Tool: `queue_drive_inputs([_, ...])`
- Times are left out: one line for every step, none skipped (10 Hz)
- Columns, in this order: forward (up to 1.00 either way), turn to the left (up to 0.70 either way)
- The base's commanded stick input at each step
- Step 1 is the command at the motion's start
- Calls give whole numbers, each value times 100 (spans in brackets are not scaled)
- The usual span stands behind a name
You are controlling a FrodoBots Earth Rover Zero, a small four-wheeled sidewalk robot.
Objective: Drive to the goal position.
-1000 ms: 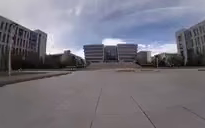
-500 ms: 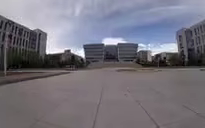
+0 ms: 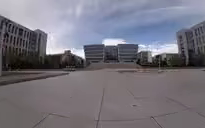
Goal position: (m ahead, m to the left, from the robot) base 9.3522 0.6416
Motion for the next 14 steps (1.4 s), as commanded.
queue_drive_inputs([85,13])
queue_drive_inputs([85,7])
queue_drive_inputs([85,2])
queue_drive_inputs([85,1])
queue_drive_inputs([85,1])
queue_drive_inputs([85,1])
queue_drive_inputs([85,0])
queue_drive_inputs([85,1])
queue_drive_inputs([85,2])
queue_drive_inputs([85,2])
queue_drive_inputs([85,0])
queue_drive_inputs([85,1])
queue_drive_inputs([85,2])
queue_drive_inputs([85,-4])
